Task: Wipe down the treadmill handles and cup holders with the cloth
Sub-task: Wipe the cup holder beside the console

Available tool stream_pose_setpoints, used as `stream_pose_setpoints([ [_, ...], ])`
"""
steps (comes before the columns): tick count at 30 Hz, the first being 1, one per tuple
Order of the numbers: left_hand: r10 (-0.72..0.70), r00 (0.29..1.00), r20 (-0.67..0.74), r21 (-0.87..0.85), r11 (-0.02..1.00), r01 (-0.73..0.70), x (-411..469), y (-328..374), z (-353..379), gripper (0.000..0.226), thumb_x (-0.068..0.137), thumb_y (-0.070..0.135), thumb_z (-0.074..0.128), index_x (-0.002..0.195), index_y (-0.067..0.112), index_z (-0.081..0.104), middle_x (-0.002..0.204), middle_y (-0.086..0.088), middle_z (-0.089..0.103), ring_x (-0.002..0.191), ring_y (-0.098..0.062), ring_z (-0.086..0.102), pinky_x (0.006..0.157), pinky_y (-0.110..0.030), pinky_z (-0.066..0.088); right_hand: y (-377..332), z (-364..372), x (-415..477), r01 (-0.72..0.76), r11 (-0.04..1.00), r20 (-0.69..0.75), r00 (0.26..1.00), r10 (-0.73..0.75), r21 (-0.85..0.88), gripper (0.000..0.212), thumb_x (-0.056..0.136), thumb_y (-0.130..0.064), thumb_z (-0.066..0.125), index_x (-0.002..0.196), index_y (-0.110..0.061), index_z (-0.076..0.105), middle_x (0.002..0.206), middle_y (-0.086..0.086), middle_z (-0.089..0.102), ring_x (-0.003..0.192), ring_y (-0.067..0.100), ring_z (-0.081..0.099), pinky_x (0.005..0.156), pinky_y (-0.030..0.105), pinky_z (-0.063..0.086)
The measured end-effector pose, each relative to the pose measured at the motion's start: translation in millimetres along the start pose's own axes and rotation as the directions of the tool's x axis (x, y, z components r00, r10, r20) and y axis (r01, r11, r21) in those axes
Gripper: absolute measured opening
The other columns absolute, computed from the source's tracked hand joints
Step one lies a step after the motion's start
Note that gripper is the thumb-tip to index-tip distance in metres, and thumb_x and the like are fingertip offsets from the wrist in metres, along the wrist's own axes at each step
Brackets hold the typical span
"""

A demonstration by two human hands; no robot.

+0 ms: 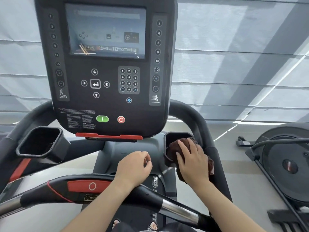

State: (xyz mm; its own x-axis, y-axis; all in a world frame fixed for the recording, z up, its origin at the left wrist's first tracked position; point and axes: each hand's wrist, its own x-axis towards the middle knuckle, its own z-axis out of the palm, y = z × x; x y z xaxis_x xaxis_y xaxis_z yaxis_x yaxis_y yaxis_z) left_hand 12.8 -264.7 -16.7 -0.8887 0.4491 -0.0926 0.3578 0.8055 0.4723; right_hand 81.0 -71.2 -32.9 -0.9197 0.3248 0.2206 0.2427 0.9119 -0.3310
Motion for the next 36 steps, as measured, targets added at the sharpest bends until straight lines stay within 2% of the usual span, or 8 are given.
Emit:
stream_pose_setpoints([
  [5,-0.004,1.0,0.005,-0.001,1.0,0.004,-1,0,0,0.011,0.082,0.037,0.047,0.08,0.033,0.057,0.082,0.015,0.061,0.075,-0.005,0.052,0.058,-0.023,0.038,7,5,-14,0.073,0.993,0.107,0.992,-0.063,-0.095,0.055,0.082,-0.058,0.056,0.129,-0.032,0.049,0.132,0.008,0.055,0.114,0.035,0.053,0.082,0.052,0.047],
  [10,-0.007,1.0,-0.001,-0.009,1.0,0.007,-1,1,-1,0.011,0.082,0.037,0.047,0.08,0.033,0.058,0.082,0.014,0.062,0.075,-0.005,0.053,0.06,-0.024,0.04,10,2,-4,0.088,0.993,0.102,0.992,-0.08,-0.075,0.042,0.083,-0.048,0.062,0.12,-0.03,0.058,0.117,0.001,0.064,0.103,0.031,0.06,0.077,0.046,0.045],
  [16,-0.021,0.999,-0.029,-0.014,1.0,0.021,-1,2,-1,0.01,0.082,0.037,0.048,0.081,0.034,0.057,0.083,0.015,0.061,0.075,-0.004,0.052,0.059,-0.023,0.038,-10,-3,0,0.101,0.99,0.011,0.995,-0.102,0.097,0.034,0.088,-0.039,0.057,0.121,-0.03,0.057,0.121,0.0,0.061,0.108,0.031,0.057,0.077,0.047,0.046],
  [22,-0.145,0.966,-0.214,-0.12,0.985,0.121,-2,2,-8,0.012,0.084,0.033,0.051,0.087,0.029,0.062,0.09,0.013,0.063,0.081,-0.012,0.057,0.068,-0.03,0.049,-42,7,6,0.181,0.979,0.174,0.971,-0.162,-0.099,0.046,0.083,-0.039,0.066,0.127,-0.03,0.055,0.137,0.011,0.052,0.112,0.041,0.053,0.077,0.053,0.047],
  [28,-0.162,0.967,-0.198,-0.12,0.983,0.14,-3,1,-7,0.013,0.083,0.034,0.05,0.088,0.03,0.061,0.092,0.012,0.064,0.083,-0.01,0.056,0.066,-0.028,0.047,-35,11,-1,0.275,0.931,0.24,0.946,-0.218,-0.241,0.06,0.057,-0.034,0.085,0.113,-0.03,0.063,0.124,0.012,0.061,0.096,0.038,0.063,0.059,0.048,0.052],
  [30,-0.172,0.965,-0.196,-0.111,0.982,0.153,-3,0,-7,0.013,0.083,0.035,0.049,0.086,0.03,0.06,0.091,0.011,0.064,0.084,-0.012,0.056,0.067,-0.029,0.046,-38,13,8,0.265,0.936,0.239,0.948,-0.209,-0.231,0.056,0.065,-0.036,0.08,0.117,-0.03,0.058,0.131,0.012,0.056,0.105,0.041,0.059,0.067,0.051,0.052],
  [33,-0.186,0.969,-0.163,-0.105,0.98,0.171,-2,0,-7,0.014,0.082,0.036,0.048,0.085,0.03,0.06,0.09,0.01,0.063,0.083,-0.014,0.057,0.067,-0.03,0.047,-48,21,19,0.228,0.951,0.274,0.947,-0.167,-0.21,0.049,0.086,-0.038,0.059,0.131,-0.031,0.041,0.15,0.011,0.03,0.128,0.041,0.036,0.088,0.055,0.042],
  [36,-0.194,0.972,-0.132,-0.096,0.979,0.182,-3,1,-8,0.015,0.083,0.037,0.048,0.086,0.029,0.06,0.091,0.01,0.063,0.082,-0.013,0.056,0.067,-0.029,0.046,-48,22,13,0.222,0.952,0.267,0.95,-0.162,-0.213,0.048,0.085,-0.034,0.059,0.13,-0.031,0.04,0.151,0.012,0.028,0.125,0.041,0.037,0.087,0.053,0.043],
])
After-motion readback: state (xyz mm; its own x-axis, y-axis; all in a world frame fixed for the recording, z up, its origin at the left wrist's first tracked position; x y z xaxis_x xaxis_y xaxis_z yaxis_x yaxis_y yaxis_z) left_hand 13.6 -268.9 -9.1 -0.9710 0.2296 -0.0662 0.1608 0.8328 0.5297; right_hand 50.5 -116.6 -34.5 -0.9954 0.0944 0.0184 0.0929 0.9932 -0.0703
